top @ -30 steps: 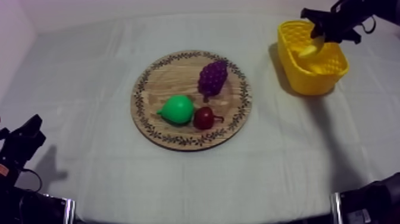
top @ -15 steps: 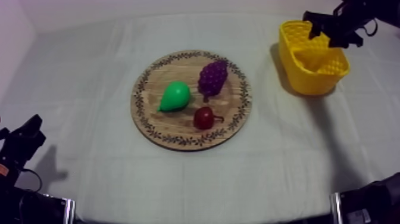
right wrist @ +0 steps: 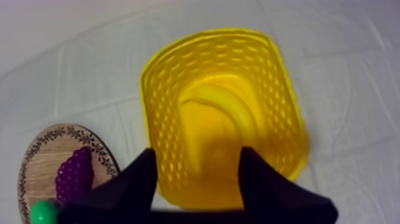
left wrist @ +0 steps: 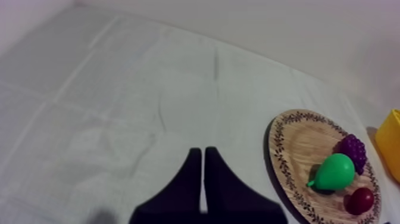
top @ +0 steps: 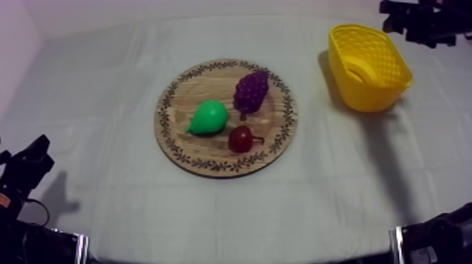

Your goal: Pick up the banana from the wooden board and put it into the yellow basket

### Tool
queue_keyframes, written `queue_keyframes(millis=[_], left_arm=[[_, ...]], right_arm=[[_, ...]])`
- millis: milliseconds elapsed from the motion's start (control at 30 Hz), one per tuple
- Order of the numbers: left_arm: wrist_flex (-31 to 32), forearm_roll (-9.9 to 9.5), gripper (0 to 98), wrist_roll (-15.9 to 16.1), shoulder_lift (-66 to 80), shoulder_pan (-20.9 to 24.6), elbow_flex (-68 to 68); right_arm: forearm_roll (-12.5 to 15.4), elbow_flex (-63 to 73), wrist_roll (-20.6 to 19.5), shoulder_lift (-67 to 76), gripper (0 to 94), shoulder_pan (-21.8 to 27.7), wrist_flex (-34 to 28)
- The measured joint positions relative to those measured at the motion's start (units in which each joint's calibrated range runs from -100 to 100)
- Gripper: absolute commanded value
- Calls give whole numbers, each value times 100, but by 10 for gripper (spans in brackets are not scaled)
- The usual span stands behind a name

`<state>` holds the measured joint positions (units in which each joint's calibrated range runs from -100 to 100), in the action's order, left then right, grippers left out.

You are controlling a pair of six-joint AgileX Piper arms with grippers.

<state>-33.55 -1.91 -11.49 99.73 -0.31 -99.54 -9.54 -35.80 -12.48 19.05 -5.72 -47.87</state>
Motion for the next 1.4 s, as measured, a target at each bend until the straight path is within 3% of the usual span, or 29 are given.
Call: queue_keyframes(millis=[100, 200, 333, 667, 867, 1133, 1400], left_arm=[[0, 0, 1, 0, 0, 0, 0], [0, 0, 1, 0, 0, 0, 0], [0, 0, 1, 0, 0, 0, 0], [0, 0, 1, 0, 0, 0, 0], [0, 0, 1, 0, 0, 0, 0], [0, 0, 1, 0, 0, 0, 0], [0, 0, 1, 2, 0, 0, 0]], right_arm=[[0, -313, 78, 568, 255, 10, 102], [7, -726, 129, 1184, 102, 41, 236], [82, -1468, 140, 1921, 26, 122, 637], [559, -3759, 561, 3839, 3, 400, 1354], [954, -4987, 967, 4867, 3, 549, 1410], [1071, -6200, 1339, 6073, 2, 683, 1025], [1098, -6290, 1405, 6875, 3, 820, 658]])
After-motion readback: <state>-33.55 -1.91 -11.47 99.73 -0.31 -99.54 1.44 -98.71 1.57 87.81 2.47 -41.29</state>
